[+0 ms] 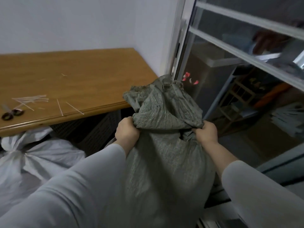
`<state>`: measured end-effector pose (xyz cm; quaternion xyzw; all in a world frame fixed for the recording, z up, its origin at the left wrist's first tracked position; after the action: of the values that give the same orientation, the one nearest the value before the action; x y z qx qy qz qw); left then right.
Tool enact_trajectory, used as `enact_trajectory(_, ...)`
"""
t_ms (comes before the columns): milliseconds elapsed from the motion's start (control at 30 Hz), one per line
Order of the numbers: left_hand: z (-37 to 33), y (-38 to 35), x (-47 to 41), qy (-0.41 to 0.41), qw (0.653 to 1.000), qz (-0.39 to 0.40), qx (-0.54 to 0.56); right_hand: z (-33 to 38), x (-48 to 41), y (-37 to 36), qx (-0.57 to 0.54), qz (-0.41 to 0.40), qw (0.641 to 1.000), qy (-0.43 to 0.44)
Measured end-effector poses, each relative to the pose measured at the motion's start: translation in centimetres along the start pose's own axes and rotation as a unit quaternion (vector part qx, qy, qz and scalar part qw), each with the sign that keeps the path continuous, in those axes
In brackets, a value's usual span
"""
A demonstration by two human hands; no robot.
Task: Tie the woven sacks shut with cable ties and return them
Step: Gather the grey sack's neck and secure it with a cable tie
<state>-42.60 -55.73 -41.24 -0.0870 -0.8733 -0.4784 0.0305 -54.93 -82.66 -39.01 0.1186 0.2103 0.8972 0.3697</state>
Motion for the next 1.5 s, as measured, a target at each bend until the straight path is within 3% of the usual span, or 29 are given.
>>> enact_trajectory(367,8.9,-6.7,-9.7,0.048,0.998,0.027,-0.033,-6.5,-6.4,-13.3,0.043,0.080,0.994,-0.063)
enact_trajectory(800,16.3,-15.2,-8.7,0.169,0.977,0.098,-0.086,-17.7,-9.2,-22.9,0.105,0.239,0.957,-0.125)
enact_trajectory(900,15.9,-16.7,-8.6,0.178,0.958,0.200,-0.106,-18.0,-9.6,-23.1,0.088,0.310,0.932,-0.169)
enact_trajectory(967,14.9,-17.3,-8.5,0.178,0.949,0.256,-0.053,-18.0,-9.8,-23.0,0.062,0.358,0.906,-0.217)
enact_trajectory(1067,12.5,-16.9,-8.2,0.117,0.946,0.299,-0.052,-16.9,-9.4,-22.6,0.024,0.418,0.860,-0.291)
enact_trajectory(1167,10.6,-16.2,-7.4,0.082,0.929,0.325,-0.157,-16.0,-10.2,-22.4,0.095,0.443,0.858,-0.241)
enact_trajectory(1233,9.2,-15.9,-7.5,0.076,0.938,0.308,-0.139,-15.2,-10.6,-22.2,0.158,0.463,0.853,-0.181)
enact_trajectory(1333,8.2,-15.5,-8.2,0.090,0.952,0.279,-0.085,-13.5,-12.1,-20.7,0.180,0.408,0.886,-0.128)
enact_trajectory(1433,6.1,-14.6,-8.6,0.112,0.953,0.279,-0.022,-11.8,-13.5,-18.5,0.064,0.301,0.939,-0.152)
enact_trajectory(1500,4.7,-14.3,-8.5,0.138,0.938,0.312,0.061,-11.0,-13.3,-17.1,-0.001,0.281,0.941,-0.188)
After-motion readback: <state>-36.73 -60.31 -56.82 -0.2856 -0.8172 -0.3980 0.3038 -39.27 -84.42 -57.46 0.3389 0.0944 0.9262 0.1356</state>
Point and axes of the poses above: each hand's wrist, its own x-axis away from the middle knuckle, its own y-axis out of the back of the hand, z = x × y, the point moved 8 cm from there along -x, towards the middle knuckle, and after that the axes turned 13 degrees about -x, right-handed, at the moved point
